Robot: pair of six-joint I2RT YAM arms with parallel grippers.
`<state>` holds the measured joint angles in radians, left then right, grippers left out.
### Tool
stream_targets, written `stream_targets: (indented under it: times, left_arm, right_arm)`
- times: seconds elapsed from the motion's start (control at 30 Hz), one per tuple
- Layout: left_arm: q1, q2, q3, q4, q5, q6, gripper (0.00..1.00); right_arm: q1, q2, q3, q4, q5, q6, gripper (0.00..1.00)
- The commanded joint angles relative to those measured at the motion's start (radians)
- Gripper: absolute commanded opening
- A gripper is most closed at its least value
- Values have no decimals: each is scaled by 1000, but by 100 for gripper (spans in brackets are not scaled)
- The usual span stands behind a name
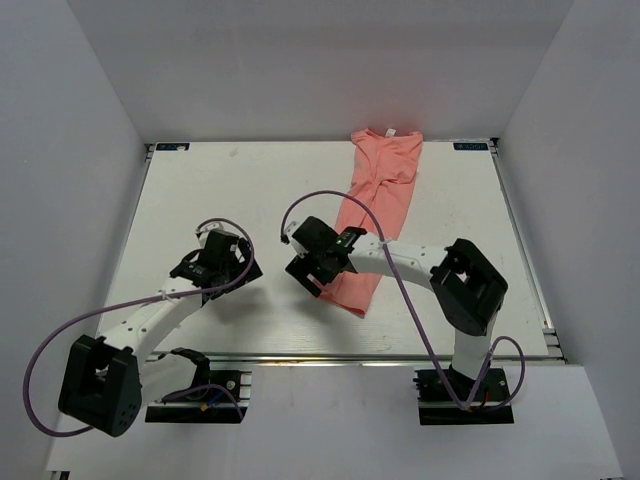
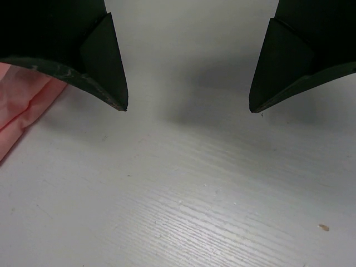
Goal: Fold and stack the t-shirts
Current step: Grab the bottom of the folded rectangular tshirt with both arms
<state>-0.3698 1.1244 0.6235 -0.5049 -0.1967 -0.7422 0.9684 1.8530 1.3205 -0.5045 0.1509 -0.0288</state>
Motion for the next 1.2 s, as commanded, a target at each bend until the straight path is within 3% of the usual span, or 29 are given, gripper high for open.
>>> stream_targets:
  times: [0.0, 0.2, 0.67, 0.73, 0.77, 0.8, 0.9, 1.03, 1.17]
  left_arm:
    - [3, -86, -25, -7, 5, -16, 100]
    - [3, -132, -48, -17, -14, -26, 100]
    - [3, -132, -48, -35, -23, -26, 100]
    - [3, -132, -48, -35, -23, -26, 100]
    - [3, -132, -48, -35, -23, -26, 100]
    - [3, -132, -48, -35, -23, -26, 100]
    - [3, -132, -48, -35, -23, -26, 100]
    - [3, -132, -48, -35, -23, -26, 100]
    - [3, -132, -48, -26, -14, -26, 100]
  right_arm:
    - [27, -52, -6, 101, 35, 3, 89]
    - [76, -20, 6, 119, 106, 16, 89]
    - [79, 25, -24, 100, 193, 113, 71]
    - [79, 17, -23, 107, 193, 119, 55]
    - [79, 17, -23, 113, 196, 124, 55]
    - [79, 12, -21, 116, 193, 130, 43]
    - [78, 14, -20, 110, 200, 145, 29]
    - [76, 17, -26, 96, 213, 165, 0]
    - [79, -12, -14, 92, 191, 229, 0]
